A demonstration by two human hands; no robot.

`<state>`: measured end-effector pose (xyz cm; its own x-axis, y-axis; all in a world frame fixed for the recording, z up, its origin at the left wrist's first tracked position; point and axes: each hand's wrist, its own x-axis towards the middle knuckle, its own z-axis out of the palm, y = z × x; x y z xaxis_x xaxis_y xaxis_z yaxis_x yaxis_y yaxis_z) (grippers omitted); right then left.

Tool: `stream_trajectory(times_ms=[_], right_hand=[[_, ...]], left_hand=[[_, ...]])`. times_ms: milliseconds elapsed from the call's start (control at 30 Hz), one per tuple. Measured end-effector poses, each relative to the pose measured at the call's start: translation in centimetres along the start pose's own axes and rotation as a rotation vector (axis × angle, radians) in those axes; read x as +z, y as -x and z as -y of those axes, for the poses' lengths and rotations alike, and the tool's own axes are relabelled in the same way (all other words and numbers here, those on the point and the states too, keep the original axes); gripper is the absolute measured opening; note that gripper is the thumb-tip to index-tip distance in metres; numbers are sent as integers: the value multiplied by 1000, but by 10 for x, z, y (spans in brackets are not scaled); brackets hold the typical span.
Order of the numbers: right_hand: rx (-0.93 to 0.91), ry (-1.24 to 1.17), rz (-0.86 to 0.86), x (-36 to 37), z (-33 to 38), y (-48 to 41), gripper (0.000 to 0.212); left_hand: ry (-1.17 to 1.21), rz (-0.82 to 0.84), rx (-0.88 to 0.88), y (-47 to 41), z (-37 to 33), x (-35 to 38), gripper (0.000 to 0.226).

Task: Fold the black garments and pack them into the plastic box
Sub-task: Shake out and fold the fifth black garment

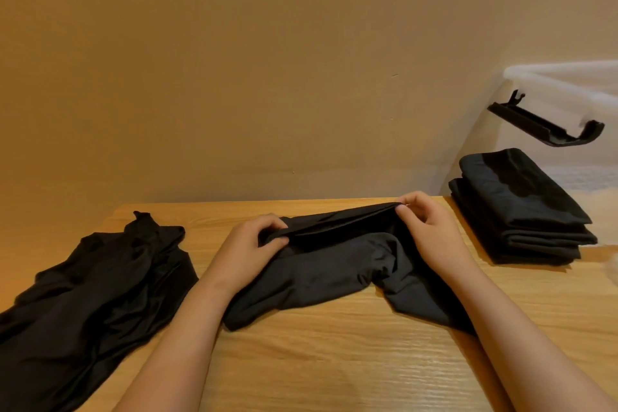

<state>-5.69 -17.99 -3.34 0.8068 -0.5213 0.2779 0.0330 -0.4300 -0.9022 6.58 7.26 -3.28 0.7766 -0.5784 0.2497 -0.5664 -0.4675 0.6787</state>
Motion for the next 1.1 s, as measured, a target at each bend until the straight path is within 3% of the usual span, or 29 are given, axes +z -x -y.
stream_trajectory(times_ms=[233,433,533,567,633,733,800,867,1000,1100], right_hand=[[-11,22,-42,-4,3,-1,10],[-7,-21,-58,-12,8,-1,14],[37,-33,-56,-16,6,-3,12],[52,-22,-48,-17,5,-4,12],[85,20,0,-20,4,-5,18],[129,122,130,-24,3,-4,36],[142,161,185,-25,2,-4,39],[145,163,175,-23,3,-3,37],[182,-120,62,-21,7,-5,39],[121,-149,93,-18,8,-5,48]], left_hand=[[237,-249,-110,-2,-5,-8,18],[583,-340,-238,-5,-5,-15,29],[615,-160,-252,-2,-4,-19,23],[577,-38,-245,0,-5,-20,37],[372,232,-228,2,-6,-18,63],[160,417,-220,6,-11,-13,55],[101,318,-160,4,-8,-11,31],[104,113,-112,3,-7,-7,8],[300,-313,-162,-1,-9,-1,10],[386,-273,-156,-2,-13,1,28]])
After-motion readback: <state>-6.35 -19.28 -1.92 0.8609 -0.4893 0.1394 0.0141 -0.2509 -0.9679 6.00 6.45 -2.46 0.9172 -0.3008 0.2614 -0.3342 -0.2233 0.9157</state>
